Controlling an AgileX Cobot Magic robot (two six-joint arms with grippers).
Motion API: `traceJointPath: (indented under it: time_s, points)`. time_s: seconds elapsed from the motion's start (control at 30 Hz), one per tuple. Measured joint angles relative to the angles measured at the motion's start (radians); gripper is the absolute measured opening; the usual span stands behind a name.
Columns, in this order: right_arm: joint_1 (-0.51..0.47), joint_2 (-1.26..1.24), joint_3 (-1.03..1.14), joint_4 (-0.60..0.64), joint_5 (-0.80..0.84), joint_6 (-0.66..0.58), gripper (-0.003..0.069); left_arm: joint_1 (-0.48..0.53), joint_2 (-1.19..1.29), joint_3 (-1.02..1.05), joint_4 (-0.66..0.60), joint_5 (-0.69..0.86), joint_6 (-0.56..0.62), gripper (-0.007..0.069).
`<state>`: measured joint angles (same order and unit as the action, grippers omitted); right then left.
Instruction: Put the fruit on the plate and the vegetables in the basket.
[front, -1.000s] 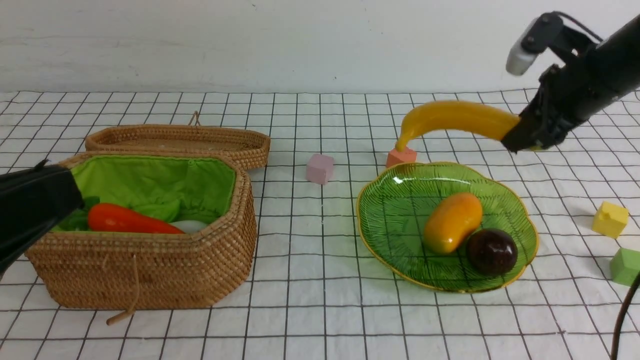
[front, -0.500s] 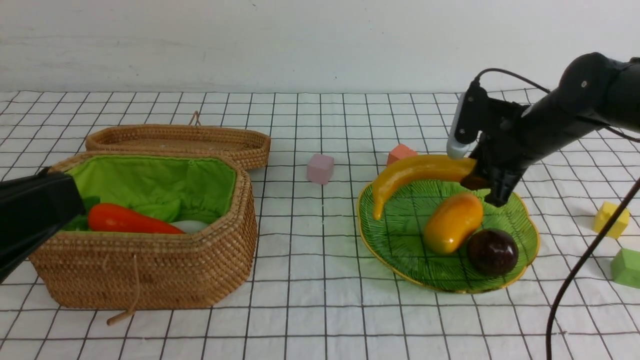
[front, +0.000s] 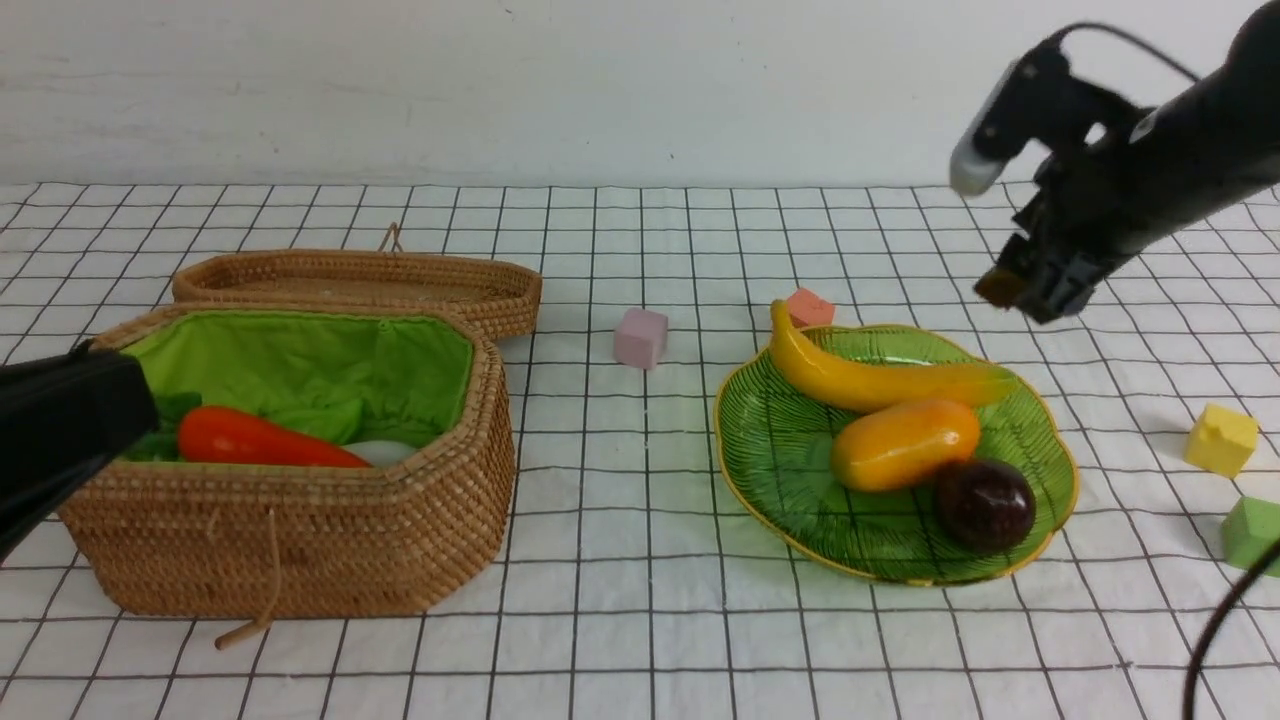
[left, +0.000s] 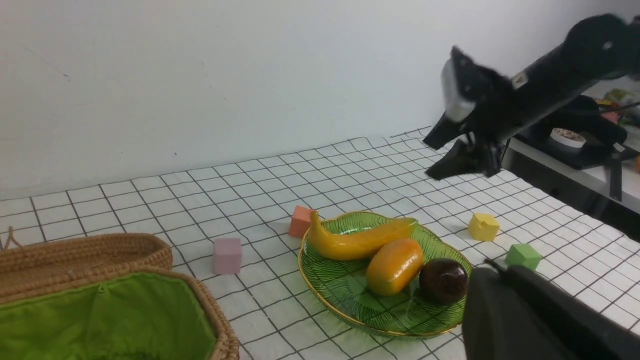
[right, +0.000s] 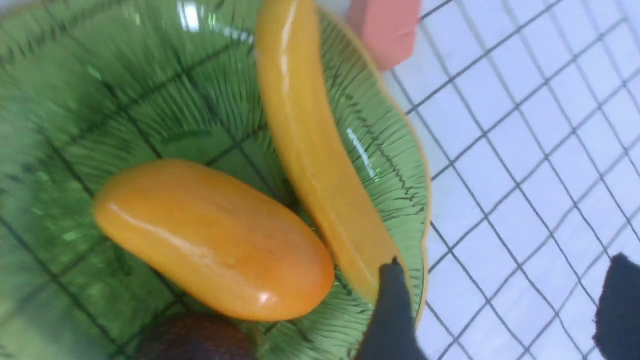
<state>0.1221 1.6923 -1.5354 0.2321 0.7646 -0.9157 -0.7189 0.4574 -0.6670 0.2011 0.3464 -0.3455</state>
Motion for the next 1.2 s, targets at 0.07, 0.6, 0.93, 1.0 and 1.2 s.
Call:
traceJointPath:
  time_s: [0.07,0.6,0.93,1.0,1.2]
  points:
    - [0.000,-0.078,0.004,-0.001,0.080,0.138,0.0401,0.000,-0.025,0.009,0.000,0.002,0.000,-0.0013]
    - [0.001,-0.888,0.695,0.057,0.368,0.633,0.0015,0.000,-0.469,0.436,0.001,-0.030,0.000,-0.0013]
    - [0.002,-1.223,0.914,0.097,0.245,0.724,0.0045,0.000,-0.469,0.529,0.002,-0.002,0.000,-0.0013]
    - [0.002,-1.280,0.915,0.105,0.241,0.735,0.0049,0.000,-0.469,0.541,0.002,0.030,0.000,-0.0013]
    - [0.002,-1.339,0.915,0.105,0.241,0.738,0.0057,0.000,-0.469,0.543,0.002,0.102,0.000,-0.0013]
